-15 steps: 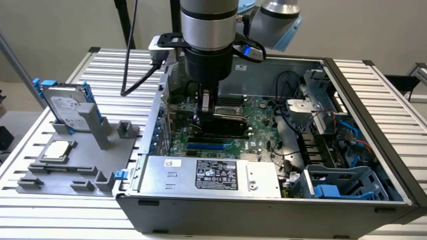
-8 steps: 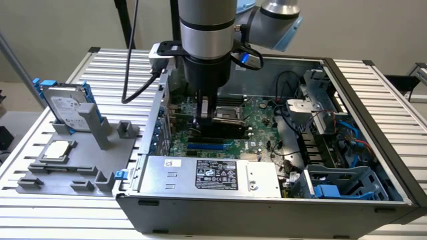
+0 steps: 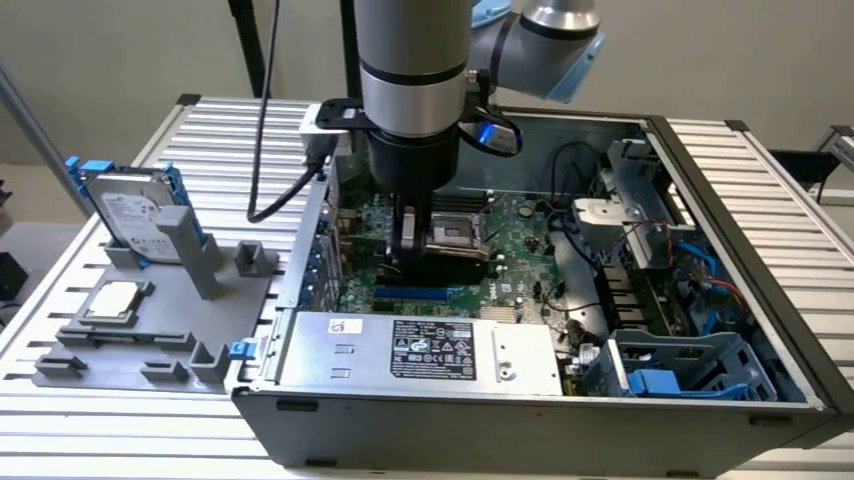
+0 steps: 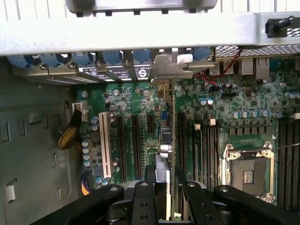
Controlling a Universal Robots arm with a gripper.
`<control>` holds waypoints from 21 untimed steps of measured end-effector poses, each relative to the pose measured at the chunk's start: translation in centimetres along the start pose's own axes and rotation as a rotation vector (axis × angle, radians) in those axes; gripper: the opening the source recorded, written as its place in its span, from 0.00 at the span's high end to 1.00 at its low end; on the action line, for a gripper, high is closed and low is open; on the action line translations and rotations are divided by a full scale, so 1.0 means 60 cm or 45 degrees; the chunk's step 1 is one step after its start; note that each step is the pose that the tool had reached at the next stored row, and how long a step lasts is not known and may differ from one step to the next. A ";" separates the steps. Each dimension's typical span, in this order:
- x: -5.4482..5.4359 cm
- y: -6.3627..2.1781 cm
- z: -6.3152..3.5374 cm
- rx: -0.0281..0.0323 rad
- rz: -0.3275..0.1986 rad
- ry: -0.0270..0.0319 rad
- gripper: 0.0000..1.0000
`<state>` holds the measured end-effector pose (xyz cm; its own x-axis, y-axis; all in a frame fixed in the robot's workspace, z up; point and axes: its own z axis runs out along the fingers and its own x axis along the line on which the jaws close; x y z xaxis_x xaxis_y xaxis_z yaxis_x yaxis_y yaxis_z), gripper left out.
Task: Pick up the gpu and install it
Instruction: 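Insert the gpu into the slot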
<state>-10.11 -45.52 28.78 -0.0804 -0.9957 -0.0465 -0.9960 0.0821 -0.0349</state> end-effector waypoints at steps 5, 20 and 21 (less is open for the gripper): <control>0.002 0.000 0.005 -0.0007 0.000 -0.0080 0.73; 0.004 0.007 0.025 -0.0010 0.000 -0.0102 0.73; 0.004 0.008 0.026 -0.0010 0.000 -0.0104 0.73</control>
<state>-10.53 -45.64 27.20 -0.0804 -0.9953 -0.0546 -0.9960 0.0823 -0.0341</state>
